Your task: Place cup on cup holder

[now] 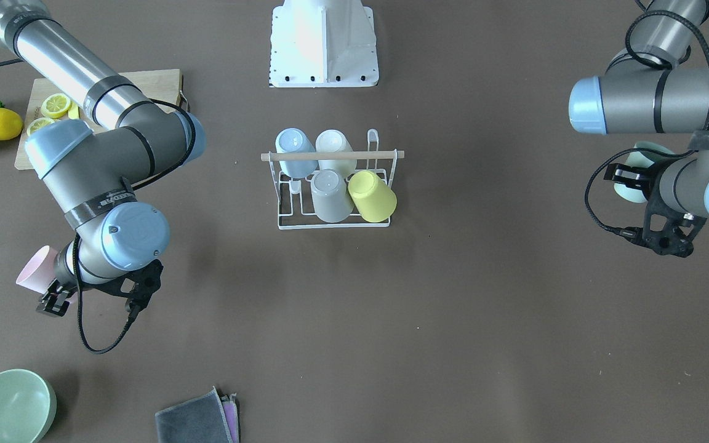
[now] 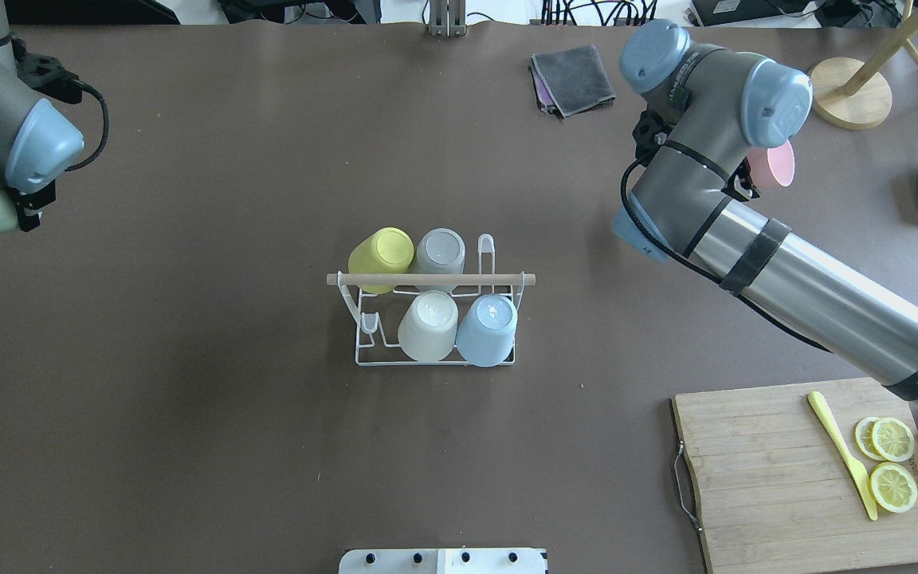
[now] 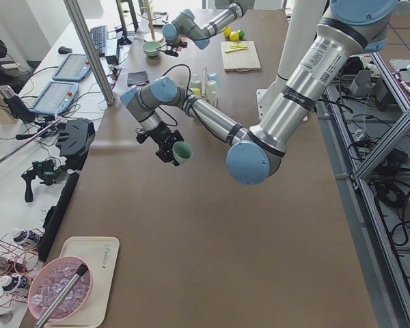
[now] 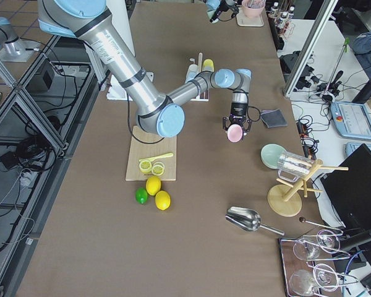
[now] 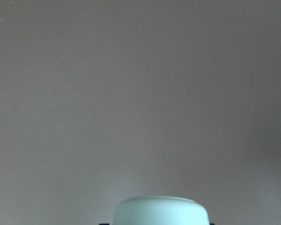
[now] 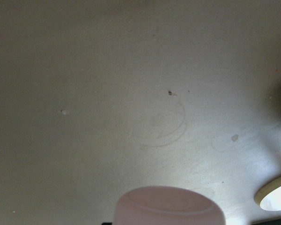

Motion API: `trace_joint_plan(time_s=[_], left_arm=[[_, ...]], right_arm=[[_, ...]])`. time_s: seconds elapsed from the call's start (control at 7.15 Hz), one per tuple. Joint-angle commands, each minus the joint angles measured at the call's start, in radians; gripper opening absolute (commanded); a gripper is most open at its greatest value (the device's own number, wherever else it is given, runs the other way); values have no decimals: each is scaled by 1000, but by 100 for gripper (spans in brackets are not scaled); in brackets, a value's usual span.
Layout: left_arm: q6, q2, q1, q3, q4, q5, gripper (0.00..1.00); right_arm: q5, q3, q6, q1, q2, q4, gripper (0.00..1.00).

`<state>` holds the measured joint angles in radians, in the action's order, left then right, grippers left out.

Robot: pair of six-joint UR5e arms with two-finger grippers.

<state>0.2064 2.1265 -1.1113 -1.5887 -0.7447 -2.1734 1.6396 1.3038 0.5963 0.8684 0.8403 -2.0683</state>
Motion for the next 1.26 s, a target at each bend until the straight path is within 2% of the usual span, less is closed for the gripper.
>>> trace_joint_plan(time_s=[0.0,0.14,0.42,0.56,0.84,1.12], left_arm=[[-24,-13,-1,-140,-140,20,0],[-25,-29,4,-166,-310,21,0],[-41,-52,21,-142,-625,18,0],[-80,-45,24,-119,-798,11,0],[-201,-46,78,-152,-1004,9,0],[-386,-45,151,-149,-1277,18,0]], right_arm=[[191,87,-21,101,46,55,0],[263,142,-23,141,86,103,0],[473,222,-53,210,237,370,0],[483,276,-59,208,323,536,0],[517,278,-72,183,332,615,0],[575,255,-120,176,316,616,0]])
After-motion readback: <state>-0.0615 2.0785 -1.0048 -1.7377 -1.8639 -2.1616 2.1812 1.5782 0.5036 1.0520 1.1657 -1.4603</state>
